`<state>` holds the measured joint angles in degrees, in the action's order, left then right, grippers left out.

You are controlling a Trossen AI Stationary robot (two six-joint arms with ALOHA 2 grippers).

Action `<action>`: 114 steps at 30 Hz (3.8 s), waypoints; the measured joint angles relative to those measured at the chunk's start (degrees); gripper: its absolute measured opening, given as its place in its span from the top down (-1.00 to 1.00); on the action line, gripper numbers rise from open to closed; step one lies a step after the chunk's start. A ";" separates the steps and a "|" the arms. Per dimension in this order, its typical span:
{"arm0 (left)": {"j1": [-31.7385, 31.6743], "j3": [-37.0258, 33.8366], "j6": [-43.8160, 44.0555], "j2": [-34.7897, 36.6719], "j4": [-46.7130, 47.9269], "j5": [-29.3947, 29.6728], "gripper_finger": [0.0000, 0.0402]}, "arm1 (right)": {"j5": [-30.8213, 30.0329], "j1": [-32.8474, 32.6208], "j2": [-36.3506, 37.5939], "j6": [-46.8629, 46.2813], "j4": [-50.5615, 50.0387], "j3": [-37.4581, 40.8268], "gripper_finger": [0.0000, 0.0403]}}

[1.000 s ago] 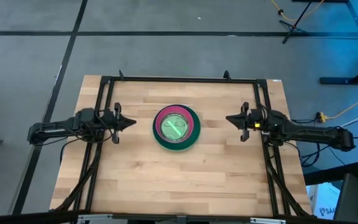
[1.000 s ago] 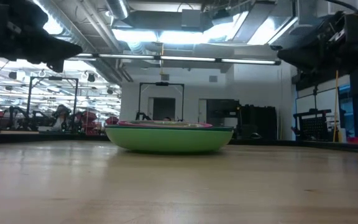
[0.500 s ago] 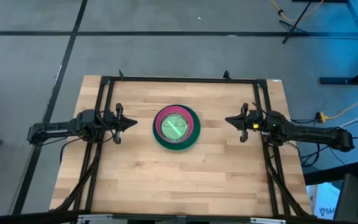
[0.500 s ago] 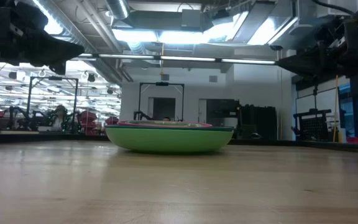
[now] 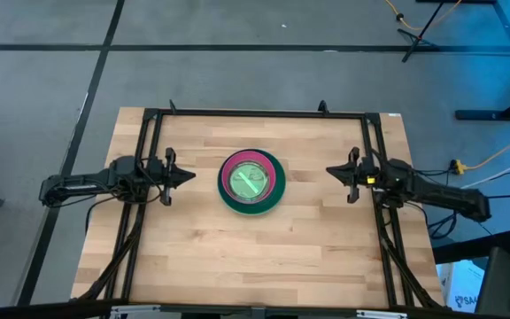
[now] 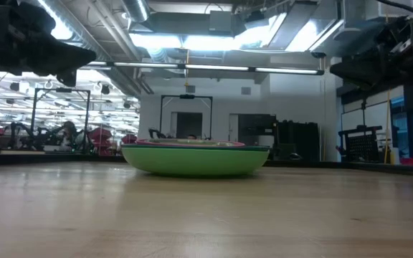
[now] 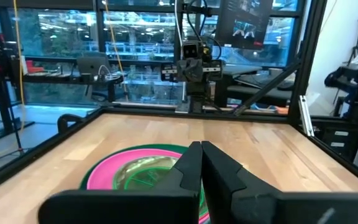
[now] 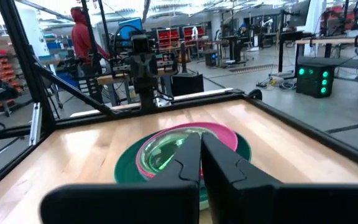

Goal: Stack plastic plates
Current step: Return to Home Position

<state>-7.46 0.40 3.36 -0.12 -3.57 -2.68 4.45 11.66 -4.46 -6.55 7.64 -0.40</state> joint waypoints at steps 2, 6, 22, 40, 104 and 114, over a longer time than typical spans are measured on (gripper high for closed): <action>0.01 0.00 0.45 0.00 0.02 0.00 0.98 | -0.40 0.00 3.84 -0.54 -3.87 0.00 0.95; 0.02 0.00 0.56 -0.02 -0.01 0.02 0.98 | -1.81 -0.02 4.31 -0.69 -5.76 -0.04 0.95; 0.00 0.00 -2.38 -0.02 1.35 2.00 0.98 | -4.42 -0.05 4.10 -0.55 -6.66 -0.04 0.95; 0.00 0.02 -2.40 -0.02 2.91 3.10 0.98 | -4.42 -0.04 4.08 -0.70 -6.81 -0.04 0.95; 0.00 0.02 -2.39 -0.02 2.99 3.21 0.98 | -4.46 -0.07 4.06 -0.64 -6.88 0.00 0.95; 0.00 0.02 -2.39 -0.02 2.97 3.21 0.98 | -4.46 -0.04 4.06 -0.64 -6.88 0.00 0.95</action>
<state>-7.46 0.43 0.97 -0.14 -0.60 0.54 -0.01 11.62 -0.40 -7.18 0.75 -0.40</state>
